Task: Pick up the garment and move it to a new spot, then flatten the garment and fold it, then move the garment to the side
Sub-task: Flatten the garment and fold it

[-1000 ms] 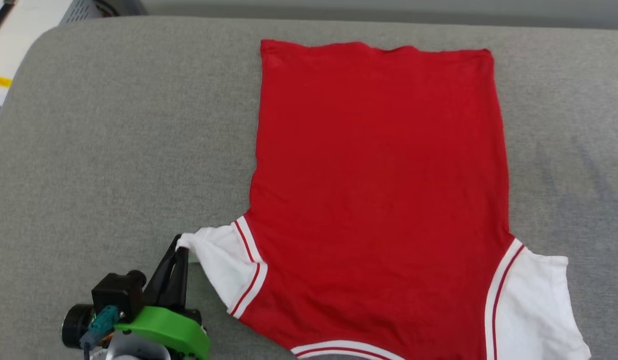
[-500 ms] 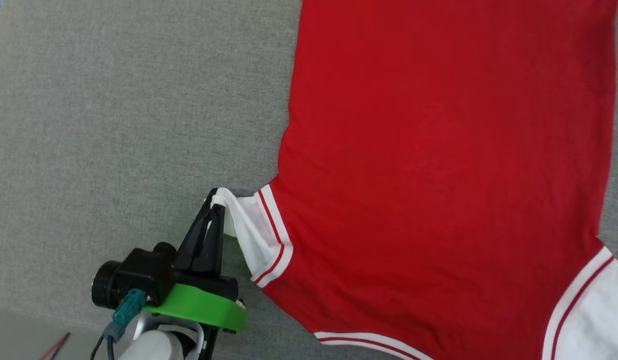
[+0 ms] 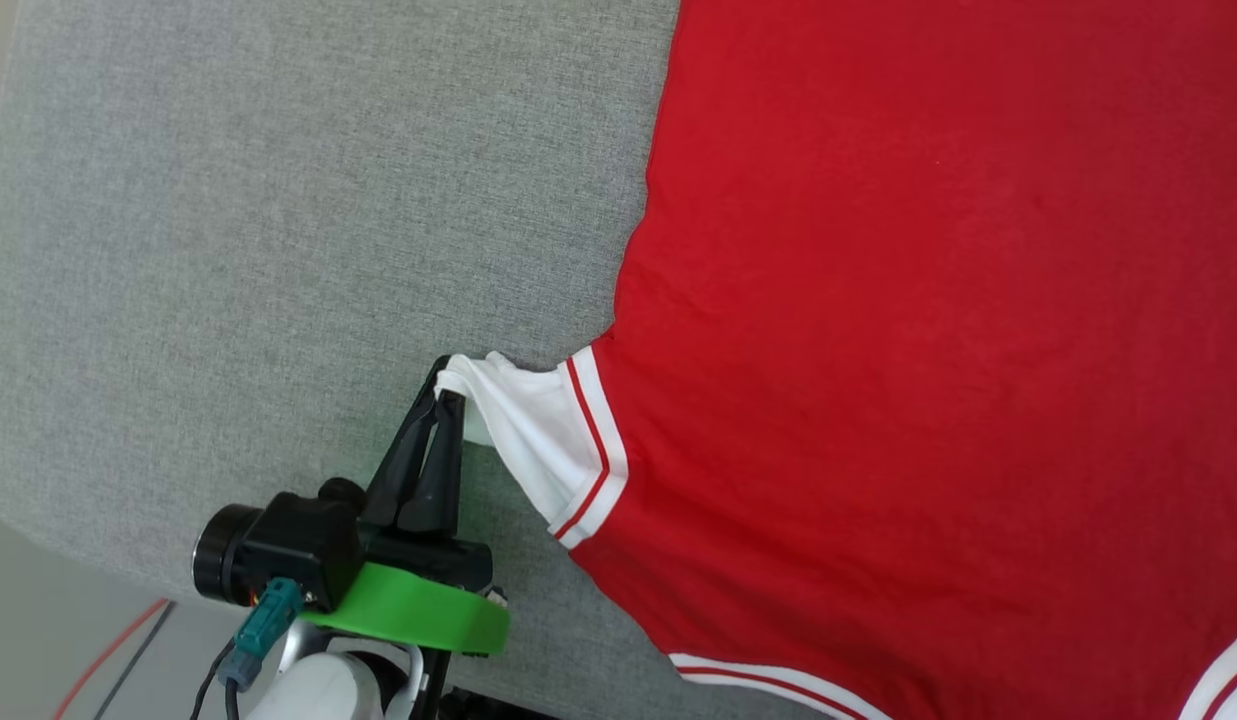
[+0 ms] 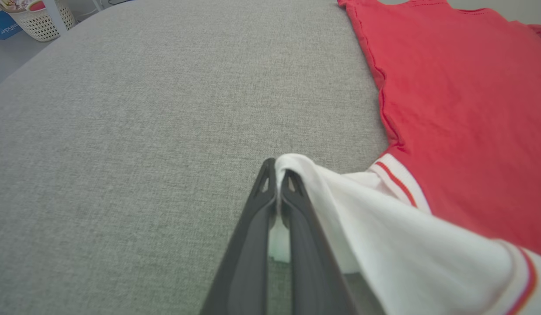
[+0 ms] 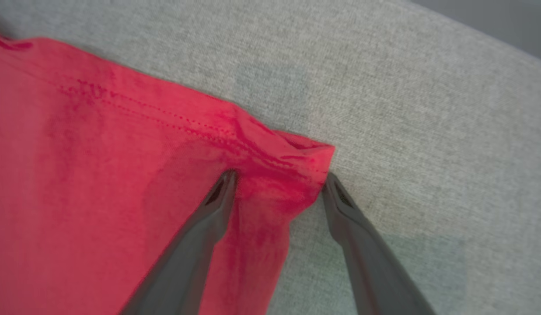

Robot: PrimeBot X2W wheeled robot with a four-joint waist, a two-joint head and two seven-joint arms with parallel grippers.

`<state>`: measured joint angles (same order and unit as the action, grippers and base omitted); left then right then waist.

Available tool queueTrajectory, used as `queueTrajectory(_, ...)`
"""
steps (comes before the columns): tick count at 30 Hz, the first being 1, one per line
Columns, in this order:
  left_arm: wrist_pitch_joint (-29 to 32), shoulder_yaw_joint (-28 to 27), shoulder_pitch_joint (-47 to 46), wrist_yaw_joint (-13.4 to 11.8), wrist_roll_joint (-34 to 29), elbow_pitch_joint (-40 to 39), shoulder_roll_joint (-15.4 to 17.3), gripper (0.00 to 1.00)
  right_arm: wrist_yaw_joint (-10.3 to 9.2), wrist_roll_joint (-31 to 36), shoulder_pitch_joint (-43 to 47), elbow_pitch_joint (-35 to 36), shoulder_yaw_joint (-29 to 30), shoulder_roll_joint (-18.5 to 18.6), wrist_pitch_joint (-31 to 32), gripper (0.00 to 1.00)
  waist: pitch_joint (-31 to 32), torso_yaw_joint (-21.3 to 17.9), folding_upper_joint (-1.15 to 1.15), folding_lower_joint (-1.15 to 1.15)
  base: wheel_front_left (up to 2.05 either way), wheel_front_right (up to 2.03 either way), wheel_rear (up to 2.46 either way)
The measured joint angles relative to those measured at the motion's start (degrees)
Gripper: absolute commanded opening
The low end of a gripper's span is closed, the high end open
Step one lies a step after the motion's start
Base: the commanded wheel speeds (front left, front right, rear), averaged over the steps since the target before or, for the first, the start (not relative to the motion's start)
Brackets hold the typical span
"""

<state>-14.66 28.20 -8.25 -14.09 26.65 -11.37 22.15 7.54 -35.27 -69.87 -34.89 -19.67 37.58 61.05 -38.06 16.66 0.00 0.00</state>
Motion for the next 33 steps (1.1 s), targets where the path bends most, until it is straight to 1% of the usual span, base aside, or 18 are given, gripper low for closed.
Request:
queueTrajectory(1,0.0,-0.2,0.0,0.09,-0.04,0.01,-0.15,0.0,0.0,-0.49,0.08,0.3,0.02,0.19,0.04,0.09,-0.04,0.0,0.0,0.0,0.0,0.0,0.0)
queueTrajectory(2,0.0,-0.31,0.01,0.22,-0.05,0.07,-0.25,0.0,0.0,-0.86,0.25,0.63,0.04,0.27,-0.14,0.0,0.03,-0.05,0.0,0.0,0.0,0.0,0.0)
queueTrajectory(7,0.0,-0.82,0.34,0.32,-0.05,1.29,-0.35,0.0,-0.01,-1.05,1.48,1.11,-0.38,-0.38,-3.26,0.0,1.3,-0.57,0.0,0.0,0.0,0.0,0.0)
queueTrajectory(9,0.0,-1.09,0.66,0.49,-0.04,1.78,-0.41,0.0,-0.01,-1.25,1.67,1.41,-0.66,-0.94,-5.87,0.0,2.22,-0.85,0.0,0.0,0.0,0.0,0.0)
queueTrajectory(12,0.0,-1.42,1.26,0.52,-0.03,2.86,-0.35,0.0,-0.01,-1.48,2.3,2.59,-2.71,-0.94,-10.25,0.0,3.86,-1.34,0.0,0.01,0.0,0.0,0.0)
queueTrajectory(14,0.0,-1.72,1.77,0.52,0.03,3.42,-0.21,0.0,-0.01,-3.14,3.06,3.28,-3.38,-0.69,-12.46,0.0,5.09,-1.72,0.0,0.01,0.0,0.0,0.0)
queueTrajectory(17,0.02,-2.29,2.86,0.51,0.23,3.93,0.11,0.0,-0.01,-5.56,5.04,5.41,-5.25,1.88,-15.36,0.0,7.27,-2.41,0.0,0.01,0.0,0.0,0.0)
queueTrajectory(20,0.09,-2.57,4.2,0.48,0.64,4.54,0.92,0.0,-0.01,-7.6,8.81,8.24,-7.51,5.83,-17.7,0.0,9.7,-3.2,0.0,0.01,0.0,0.0,0.0)
queueTrajectory(22,0.18,-2.7,5.04,0.49,1.08,5.06,1.38,0.0,-0.01,-9.51,12.21,10.62,-8.79,8.61,-19.64,0.0,11.52,-3.77,0.0,0.01,0.0,0.0,0.0)
queueTrajectory(26,0.62,-3.15,7.12,0.47,1.92,6.06,2.31,0.0,-0.01,-13.43,20.05,15.79,-10.17,12.44,-22.71,0.0,15.14,-5.07,0.0,0.0,0.0,0.0,0.0)
queueTrajectory(29,0.76,-3.57,8.7,0.37,2.49,6.53,3.08,0.0,-0.01,-15.29,26.5,19.3,-10.14,15.32,-24.94,0.0,17.76,-6.2,0.0,0.0,0.0,0.0,0.0)
queueTrajectory(33,0.88,-4.23,10.5,-0.03,3.71,6.87,3.75,0.0,-0.01,-17.96,36.61,22.38,-7.67,18.12,-27.69,0.0,20.93,-8.0,0.0,0.0,0.0,0.0,0.0)
